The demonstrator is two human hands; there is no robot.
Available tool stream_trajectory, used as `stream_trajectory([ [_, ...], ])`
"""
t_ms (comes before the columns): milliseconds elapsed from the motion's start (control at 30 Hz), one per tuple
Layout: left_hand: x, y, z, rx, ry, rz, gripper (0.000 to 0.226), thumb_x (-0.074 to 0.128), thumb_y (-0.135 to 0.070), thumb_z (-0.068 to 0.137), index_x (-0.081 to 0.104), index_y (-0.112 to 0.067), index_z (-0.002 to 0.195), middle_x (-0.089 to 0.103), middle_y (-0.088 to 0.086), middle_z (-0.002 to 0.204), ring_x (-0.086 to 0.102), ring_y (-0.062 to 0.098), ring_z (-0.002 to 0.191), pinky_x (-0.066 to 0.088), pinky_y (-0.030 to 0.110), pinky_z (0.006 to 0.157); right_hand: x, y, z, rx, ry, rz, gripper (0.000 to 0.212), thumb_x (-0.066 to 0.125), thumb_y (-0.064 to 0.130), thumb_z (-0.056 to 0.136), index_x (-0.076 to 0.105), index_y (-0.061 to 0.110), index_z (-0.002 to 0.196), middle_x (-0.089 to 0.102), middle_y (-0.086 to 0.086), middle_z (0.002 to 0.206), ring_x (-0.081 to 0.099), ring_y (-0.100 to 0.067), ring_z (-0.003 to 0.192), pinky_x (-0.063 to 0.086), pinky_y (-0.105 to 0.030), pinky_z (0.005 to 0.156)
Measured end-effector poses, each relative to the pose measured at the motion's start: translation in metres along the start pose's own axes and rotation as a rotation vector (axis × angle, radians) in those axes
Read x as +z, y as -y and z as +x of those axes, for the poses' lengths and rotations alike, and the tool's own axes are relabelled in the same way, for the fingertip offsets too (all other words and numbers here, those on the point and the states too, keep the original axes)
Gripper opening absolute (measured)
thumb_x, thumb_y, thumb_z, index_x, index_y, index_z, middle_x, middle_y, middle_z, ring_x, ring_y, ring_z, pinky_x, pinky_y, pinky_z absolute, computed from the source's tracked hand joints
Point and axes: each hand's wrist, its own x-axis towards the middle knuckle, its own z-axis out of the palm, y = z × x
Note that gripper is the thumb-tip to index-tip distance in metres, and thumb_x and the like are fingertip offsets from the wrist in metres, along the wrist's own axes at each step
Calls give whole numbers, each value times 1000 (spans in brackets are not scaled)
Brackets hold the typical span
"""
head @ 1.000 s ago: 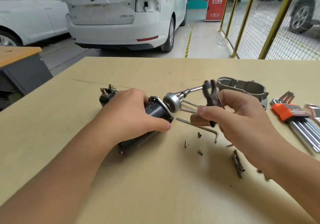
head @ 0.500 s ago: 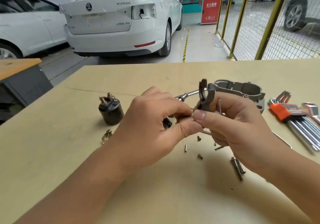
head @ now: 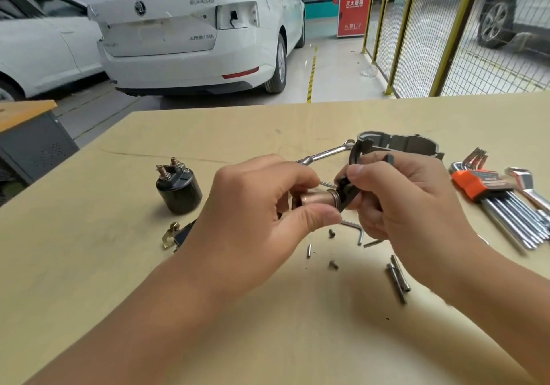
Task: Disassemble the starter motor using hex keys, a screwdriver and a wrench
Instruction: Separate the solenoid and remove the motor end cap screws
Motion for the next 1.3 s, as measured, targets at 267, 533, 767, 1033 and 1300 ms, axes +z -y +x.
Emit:
stream_trajectory([
  [267,-1,1,2,-31,-71,-80,25,81,-37,85,78,-14,94,60,-11,72,54,9,62,40,16,59,11,-1,-6,148,26,384,19,54,15,80,66,0,81,22,-28,60,11,-17,48,20,-20,44],
  [533,10,8,-5,-97,32,-146,29,78,-27,86,75,-11,109,71,-6,80,60,17,65,52,39,62,10,16,-1,139,47,540,18,48,14,82,61,11,69,49,-13,59,19,-11,37,20,-17,43],
  [767,6,11,-2,-91,149,55,32,84,-19,88,70,-9,115,66,-6,82,51,-5,68,36,8,67,-5,10,9,137,-28,28,18,60,19,73,65,3,68,55,-13,54,28,-14,36,25,-21,45],
  [1033,5,13,-3,42,134,369,22,81,-24,89,68,-13,103,66,-3,85,62,27,82,54,42,67,-20,1,14,81,114,-841,22,65,26,79,60,9,66,62,-3,57,49,-11,43,34,-20,38],
  [1300,20,6,-12,130,130,592,23,70,-32,87,69,-9,92,66,5,78,61,34,74,52,46,60,-39,13,28,15,-42,-903,19,69,29,75,69,29,94,64,8,79,63,-13,73,48,-26,59],
])
